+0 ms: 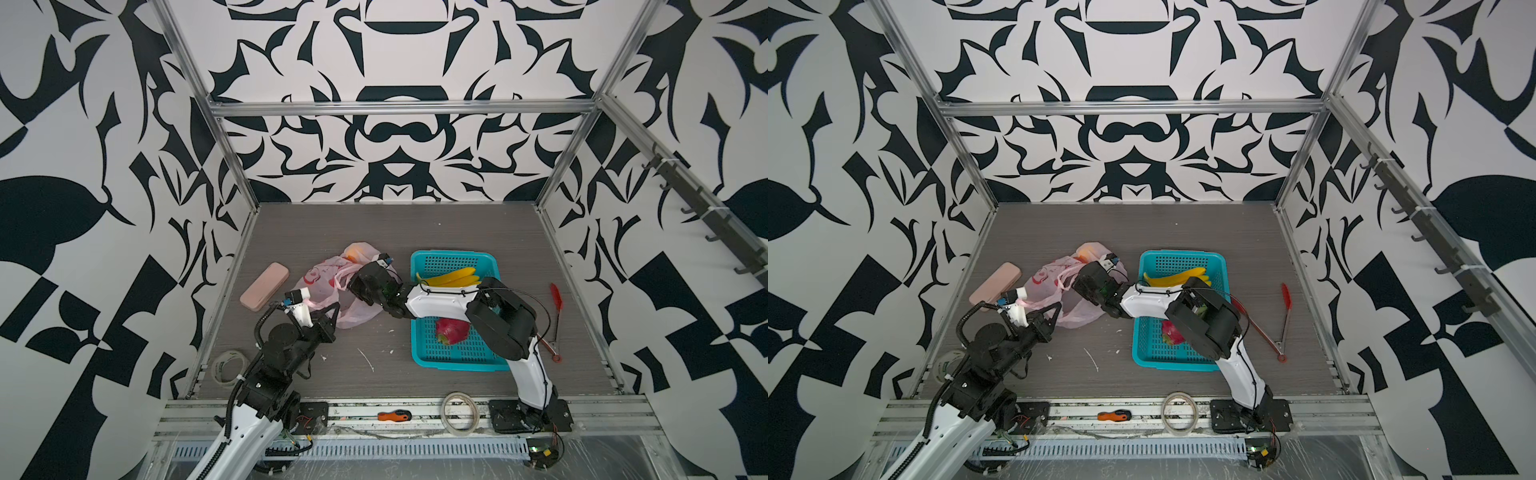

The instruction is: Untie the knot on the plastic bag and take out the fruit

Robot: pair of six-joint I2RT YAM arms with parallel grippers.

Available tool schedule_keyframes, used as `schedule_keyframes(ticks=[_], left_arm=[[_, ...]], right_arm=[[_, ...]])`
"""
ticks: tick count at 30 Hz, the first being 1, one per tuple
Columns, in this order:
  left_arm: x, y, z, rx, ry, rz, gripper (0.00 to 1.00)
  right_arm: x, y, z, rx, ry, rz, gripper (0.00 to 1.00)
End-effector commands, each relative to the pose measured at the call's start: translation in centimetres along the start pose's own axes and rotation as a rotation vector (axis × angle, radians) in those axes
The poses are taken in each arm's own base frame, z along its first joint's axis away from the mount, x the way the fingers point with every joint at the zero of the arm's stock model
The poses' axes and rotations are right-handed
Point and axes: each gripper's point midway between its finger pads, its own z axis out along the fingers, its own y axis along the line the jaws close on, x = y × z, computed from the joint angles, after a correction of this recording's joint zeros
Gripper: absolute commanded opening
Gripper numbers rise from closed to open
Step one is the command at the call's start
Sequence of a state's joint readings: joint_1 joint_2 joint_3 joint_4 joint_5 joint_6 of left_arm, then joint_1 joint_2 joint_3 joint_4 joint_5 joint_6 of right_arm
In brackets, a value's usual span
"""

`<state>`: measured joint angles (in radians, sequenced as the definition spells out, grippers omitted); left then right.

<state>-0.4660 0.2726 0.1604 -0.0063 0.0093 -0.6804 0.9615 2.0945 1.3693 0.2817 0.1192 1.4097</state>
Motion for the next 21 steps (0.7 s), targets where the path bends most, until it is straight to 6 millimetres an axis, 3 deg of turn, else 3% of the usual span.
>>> schedule_keyframes(ticks=[1, 6, 13, 21], left_arm=[[-0.1, 0.4, -0.2, -0.022, -0.012, 0.012, 0.0], [-0.2, -0.1, -0.3, 0.001, -0.011, 0.007, 0.0], [-0.6, -0.5, -0.2, 0.019, -0.032, 0.02, 0.0], [-4.2, -5.4, 1.4, 0.156, -0.052, 0.107, 0.0]], right_arm=[[-1.3, 1.2, -1.7, -0.002, -0.046, -0.044, 0.15], [-1.2, 1.0, -1.7, 0.022, -0.036, -0.072, 0.18], [0.7, 3.2, -0.4, -0.004, 0.055, -0.162, 0.35], [1.2, 3.1, -0.5, -0.008, 0.069, -0.168, 0.49]])
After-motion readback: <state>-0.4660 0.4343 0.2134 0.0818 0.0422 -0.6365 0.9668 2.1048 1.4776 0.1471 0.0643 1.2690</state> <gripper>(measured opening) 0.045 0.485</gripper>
